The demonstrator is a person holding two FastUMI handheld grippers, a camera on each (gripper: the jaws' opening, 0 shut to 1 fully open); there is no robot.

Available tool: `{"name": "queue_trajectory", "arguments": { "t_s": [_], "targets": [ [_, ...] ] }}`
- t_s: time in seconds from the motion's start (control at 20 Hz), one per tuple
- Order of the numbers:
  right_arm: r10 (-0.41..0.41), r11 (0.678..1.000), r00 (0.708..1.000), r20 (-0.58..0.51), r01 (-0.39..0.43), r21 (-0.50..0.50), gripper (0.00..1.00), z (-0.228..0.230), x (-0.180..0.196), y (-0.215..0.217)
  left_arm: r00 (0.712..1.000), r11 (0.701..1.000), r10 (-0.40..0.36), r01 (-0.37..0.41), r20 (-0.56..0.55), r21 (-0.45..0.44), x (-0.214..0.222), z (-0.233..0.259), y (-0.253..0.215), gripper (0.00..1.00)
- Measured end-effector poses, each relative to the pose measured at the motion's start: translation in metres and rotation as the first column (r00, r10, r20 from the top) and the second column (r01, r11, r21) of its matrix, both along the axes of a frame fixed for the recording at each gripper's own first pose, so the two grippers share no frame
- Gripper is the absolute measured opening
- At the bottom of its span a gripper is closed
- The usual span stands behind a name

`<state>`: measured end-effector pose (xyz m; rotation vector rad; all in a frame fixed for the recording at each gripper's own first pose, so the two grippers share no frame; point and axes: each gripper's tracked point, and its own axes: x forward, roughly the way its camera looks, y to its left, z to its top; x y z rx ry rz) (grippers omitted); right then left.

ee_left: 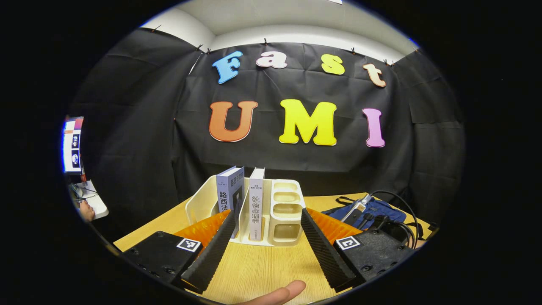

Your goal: Open the schoolbag, grab two books from the bookshelf and put them into the schoolbag.

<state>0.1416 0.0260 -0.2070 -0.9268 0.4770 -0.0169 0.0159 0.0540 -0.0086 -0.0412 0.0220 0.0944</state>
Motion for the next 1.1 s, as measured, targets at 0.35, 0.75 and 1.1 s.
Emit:
{"name": "queue_trajectory", "arguments": {
  "t_s": [0.35,0.75,1.1],
  "targets": [
    [-0.027,0.995,0.998,0.053,0.032,-0.093,0.93,0.018,0.02,-0.006,1.0,1.0,0.011,-0.011,-0.022,-0.019,0.003,-0.005,0.01,1.0],
    [-0.061,0.988,0.982,0.177,0.084,-0.129,0.92,0.06,0.039,-0.016,0.999,0.999,0.012,-0.013,-0.032,-0.037,0.003,-0.007,0.008,1.0],
    [-0.124,0.99,0.97,0.211,0.134,-0.033,0.47,0.051,0.075,-0.027,0.997,0.996,0.08,-0.08,-0.003,0.031,0.001,0.0,0.02,1.0]
  ]
}}
